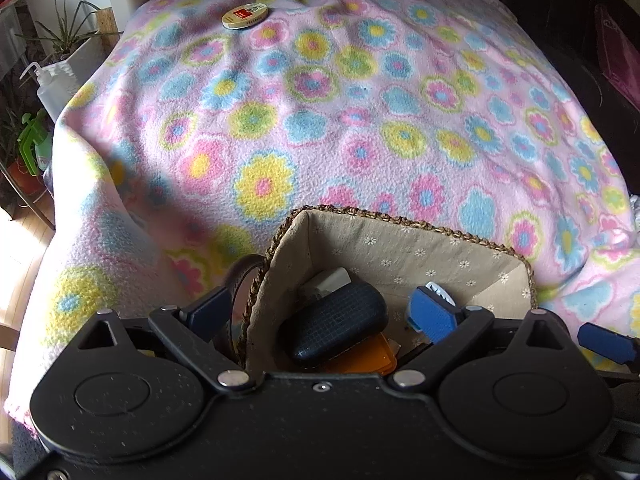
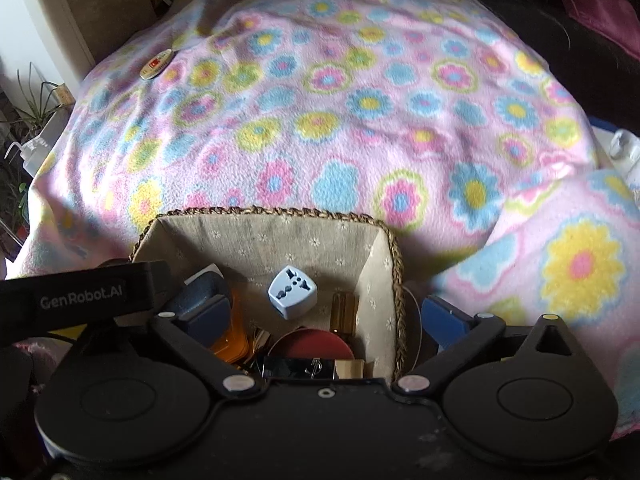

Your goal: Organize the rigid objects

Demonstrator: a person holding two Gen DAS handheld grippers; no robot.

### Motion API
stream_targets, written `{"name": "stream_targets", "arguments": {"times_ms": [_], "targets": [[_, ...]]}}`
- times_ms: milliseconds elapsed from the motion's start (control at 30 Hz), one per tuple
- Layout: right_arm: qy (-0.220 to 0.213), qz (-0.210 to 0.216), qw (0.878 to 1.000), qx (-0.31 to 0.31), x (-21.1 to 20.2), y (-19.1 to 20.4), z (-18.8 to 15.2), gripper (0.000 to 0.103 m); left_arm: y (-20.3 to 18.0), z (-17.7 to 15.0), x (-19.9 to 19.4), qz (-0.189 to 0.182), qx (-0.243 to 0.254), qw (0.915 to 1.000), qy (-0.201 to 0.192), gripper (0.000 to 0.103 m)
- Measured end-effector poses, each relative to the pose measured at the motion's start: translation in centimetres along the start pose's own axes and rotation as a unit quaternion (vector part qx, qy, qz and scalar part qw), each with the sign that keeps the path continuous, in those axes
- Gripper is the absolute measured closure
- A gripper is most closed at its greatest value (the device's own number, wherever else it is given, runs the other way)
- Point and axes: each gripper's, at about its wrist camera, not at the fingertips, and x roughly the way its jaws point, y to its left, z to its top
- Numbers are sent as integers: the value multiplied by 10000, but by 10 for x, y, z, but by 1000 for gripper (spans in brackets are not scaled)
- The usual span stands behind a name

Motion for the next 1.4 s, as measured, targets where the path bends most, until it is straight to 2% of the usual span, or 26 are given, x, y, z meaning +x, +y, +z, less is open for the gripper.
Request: {"name": "stream_targets", "arguments": {"times_ms": [400, 767, 1400], "targets": [[5, 17, 10000, 21, 0, -2, 0, 0, -7, -3, -7, 145, 181, 9994, -275, 4], [165, 180, 9995, 193, 3, -6, -3, 0, -6, -3, -3, 124, 212, 9997, -90, 4], [189, 70, 9997, 123, 3, -5, -3, 0, -6, -4, 0, 187, 271, 9995, -1, 4]]}}
